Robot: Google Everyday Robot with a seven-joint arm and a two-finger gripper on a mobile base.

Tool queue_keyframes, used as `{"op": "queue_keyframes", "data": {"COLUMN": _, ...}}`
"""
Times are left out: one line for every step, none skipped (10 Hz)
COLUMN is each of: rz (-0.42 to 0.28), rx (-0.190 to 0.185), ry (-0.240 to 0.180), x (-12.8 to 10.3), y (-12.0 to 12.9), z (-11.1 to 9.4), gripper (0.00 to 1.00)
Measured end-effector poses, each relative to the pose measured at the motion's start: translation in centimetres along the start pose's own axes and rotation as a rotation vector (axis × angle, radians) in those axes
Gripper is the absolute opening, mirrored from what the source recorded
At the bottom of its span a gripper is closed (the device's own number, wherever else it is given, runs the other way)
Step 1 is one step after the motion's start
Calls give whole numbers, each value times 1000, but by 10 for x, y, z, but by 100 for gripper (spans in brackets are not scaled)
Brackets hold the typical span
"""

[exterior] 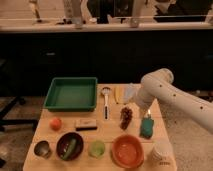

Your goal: Place banana in red bowl

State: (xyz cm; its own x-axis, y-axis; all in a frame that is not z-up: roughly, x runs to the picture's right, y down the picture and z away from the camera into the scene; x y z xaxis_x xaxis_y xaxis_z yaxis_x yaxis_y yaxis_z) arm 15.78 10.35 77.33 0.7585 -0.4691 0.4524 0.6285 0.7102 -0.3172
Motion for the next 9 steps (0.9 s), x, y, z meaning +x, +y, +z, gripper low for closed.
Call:
{"op": "queue_keyframes", "data": {"rz": -22, "rx": -12, "ry": 3, "x": 1, "y": -10, "z": 7, "gripper": 69}}
{"op": "queue_keyframes", "data": {"rz": -35, "rx": -25, "ry": 1, "x": 3, "y": -16, "z": 12, "gripper": 69}}
{"op": "queue_keyframes", "data": {"rz": -48, "rx": -36, "ry": -1, "x": 7, "y": -26, "z": 20, "gripper": 69}}
{"op": "queue_keyframes", "data": {"rz": -57, "rx": -40, "ry": -4, "x": 9, "y": -33, "z": 24, "gripper": 69}}
{"op": "queue_keyframes", "data": {"rz": -67, "rx": -45, "ry": -9, "x": 9, "y": -43, "z": 29, "gripper": 69}}
{"op": "queue_keyframes", "data": {"rz": -74, "rx": -48, "ry": -19, "x": 11, "y": -52, "z": 35, "gripper": 69}}
{"op": "queue_keyframes", "data": {"rz": -77, "rx": -52, "ry": -34, "x": 12, "y": -60, "z": 40, "gripper": 69}}
{"op": "queue_keyframes", "data": {"rz": -76, "rx": -46, "ry": -48, "x": 14, "y": -68, "z": 44, "gripper": 69}}
{"op": "queue_keyframes", "data": {"rz": -73, "rx": -47, "ry": -64, "x": 16, "y": -77, "z": 49, "gripper": 69}}
